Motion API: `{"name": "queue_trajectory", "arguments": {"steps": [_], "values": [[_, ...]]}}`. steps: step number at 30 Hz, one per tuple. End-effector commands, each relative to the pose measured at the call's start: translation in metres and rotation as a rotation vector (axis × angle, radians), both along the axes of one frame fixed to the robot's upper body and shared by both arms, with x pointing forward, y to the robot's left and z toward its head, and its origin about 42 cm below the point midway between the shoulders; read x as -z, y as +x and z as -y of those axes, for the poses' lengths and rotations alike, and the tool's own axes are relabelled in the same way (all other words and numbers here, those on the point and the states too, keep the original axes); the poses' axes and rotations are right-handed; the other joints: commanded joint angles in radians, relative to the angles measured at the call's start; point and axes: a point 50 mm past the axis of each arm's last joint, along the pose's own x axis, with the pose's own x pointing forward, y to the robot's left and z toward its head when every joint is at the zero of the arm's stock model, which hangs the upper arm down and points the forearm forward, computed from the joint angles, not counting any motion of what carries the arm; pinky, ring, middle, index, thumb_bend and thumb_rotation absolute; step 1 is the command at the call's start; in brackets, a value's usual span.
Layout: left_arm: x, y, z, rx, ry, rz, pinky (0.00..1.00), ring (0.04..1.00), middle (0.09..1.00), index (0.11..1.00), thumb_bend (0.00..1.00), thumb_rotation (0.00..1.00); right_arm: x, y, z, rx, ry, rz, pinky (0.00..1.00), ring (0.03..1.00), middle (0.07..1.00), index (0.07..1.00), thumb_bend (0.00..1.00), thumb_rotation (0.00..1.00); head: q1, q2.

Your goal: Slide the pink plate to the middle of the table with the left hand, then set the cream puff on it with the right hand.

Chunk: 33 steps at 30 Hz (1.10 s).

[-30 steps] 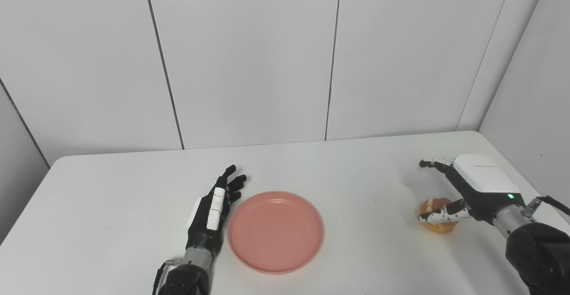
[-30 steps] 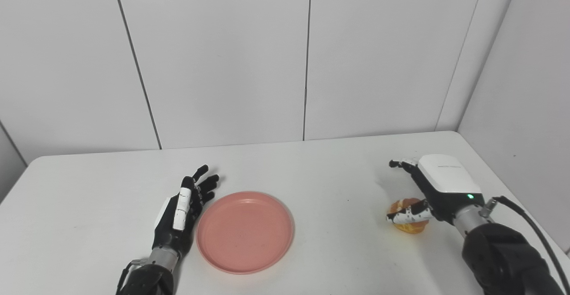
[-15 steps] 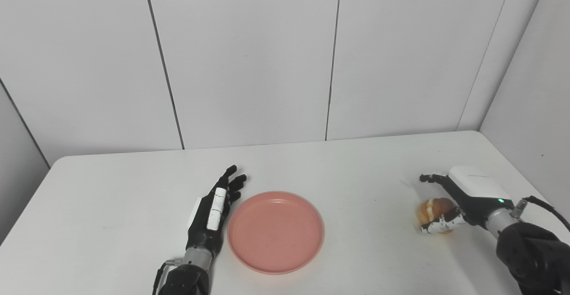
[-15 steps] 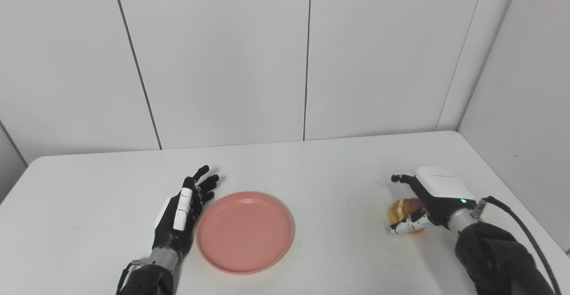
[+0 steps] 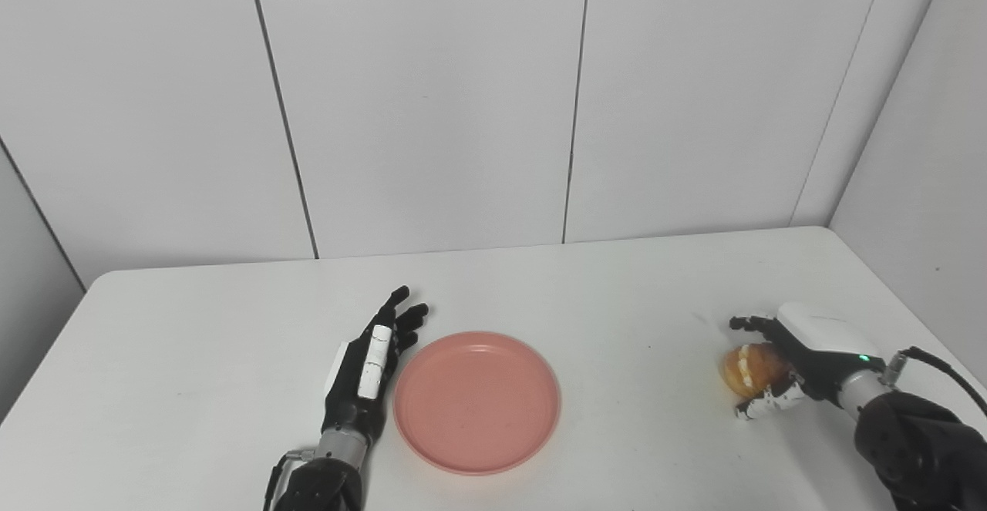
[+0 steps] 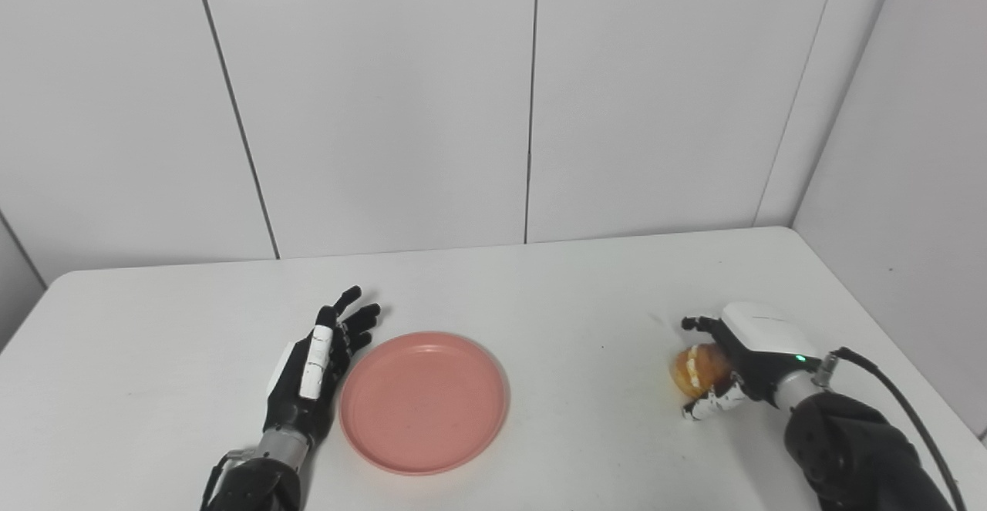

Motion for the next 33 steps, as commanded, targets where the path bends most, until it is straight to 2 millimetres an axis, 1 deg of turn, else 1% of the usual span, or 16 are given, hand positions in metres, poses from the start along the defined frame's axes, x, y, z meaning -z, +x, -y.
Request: {"name": "queue_trajectory", "arguments": {"steps": [1,6,9,10,11,12,13,14,15,17,19,23,26,33], "values": [[0.036,-0.017,0.0,-0.001,0.017,-0.165,0.9,0.877,0.827,0.871,0.83,0.95,-0.018,0.006,0.01,0.031,-0.026,0.031,0.66,0.807,0.834,0.805,0.98,0.15,0.002,0.001],[0.034,-0.017,0.001,0.007,0.009,-0.166,0.92,0.883,0.827,0.877,0.83,0.95,-0.017,0.005,0.011,0.028,-0.033,0.007,0.65,0.817,0.842,0.8,0.98,0.15,0.003,0.005],[0.034,-0.017,0.001,0.01,0.015,-0.165,0.92,0.886,0.827,0.879,0.82,0.95,-0.017,0.005,0.01,0.021,-0.025,0.004,0.65,0.802,0.827,0.785,0.96,0.13,0.005,0.007],[0.034,-0.018,0.001,0.01,0.017,-0.165,0.91,0.885,0.829,0.879,0.82,0.96,-0.016,0.004,0.01,0.019,-0.018,0.009,0.62,0.767,0.798,0.759,0.94,0.08,0.005,0.007],[0.034,-0.018,0.001,0.011,0.02,-0.165,0.91,0.885,0.83,0.879,0.82,0.96,-0.015,0.004,0.009,0.02,0.011,0.028,0.6,0.731,0.775,0.743,0.92,0.06,0.006,0.008],[0.034,-0.018,0.001,0.011,0.022,-0.165,0.91,0.884,0.832,0.879,0.82,0.96,-0.014,0.004,0.009,0.021,0.031,0.041,0.56,0.666,0.735,0.717,0.89,0.03,0.006,0.008],[0.034,-0.018,0.001,0.012,0.024,-0.166,0.9,0.884,0.833,0.879,0.82,0.96,-0.012,0.005,0.009,0.028,0.055,0.066,0.53,0.633,0.715,0.703,0.88,0.02,0.007,0.01],[0.034,-0.018,0.001,0.012,0.025,-0.167,0.9,0.886,0.834,0.88,0.81,0.96,-0.011,0.006,0.009,0.034,0.07,0.083,0.47,0.543,0.582,0.623,0.7,0.01,0.007,0.01],[0.034,-0.018,0.0,0.013,0.024,-0.167,0.91,0.887,0.835,0.88,0.81,0.96,-0.009,0.007,0.008,0.039,0.074,0.095,0.44,0.496,0.514,0.582,0.62,0.0,0.007,0.011],[0.034,-0.018,0.0,0.015,0.025,-0.166,0.91,0.889,0.837,0.882,0.81,0.96,-0.007,0.007,0.007,0.045,0.072,0.113,0.39,0.428,0.476,0.553,0.54,0.0,0.007,0.012],[0.034,-0.018,0.0,0.015,0.026,-0.165,0.91,0.885,0.837,0.881,0.82,0.96,-0.007,0.007,0.006,0.048,0.062,0.116,0.33,0.404,0.477,0.522,0.52,0.0,0.007,0.013],[0.033,-0.017,-0.001,0.016,0.029,-0.168,0.9,0.884,0.835,0.877,0.81,0.97,-0.008,0.007,0.007,0.044,0.054,0.104,0.33,0.405,0.488,0.514,0.52,0.0,0.006,0.014],[0.033,-0.017,-0.001,0.021,0.032,-0.165,0.89,0.885,0.836,0.87,0.81,0.97,-0.009,0.007,0.008,0.047,0.052,0.098,0.31,0.395,0.48,0.519,0.52,0.0,0.008,0.017],[0.032,-0.017,-0.002,0.028,0.036,-0.169,0.89,0.883,0.833,0.852,0.81,0.98,-0.012,0.006,0.008,0.057,0.036,0.085,0.31,0.395,0.478,0.519,0.52,0.0,0.007,0.017]]}}
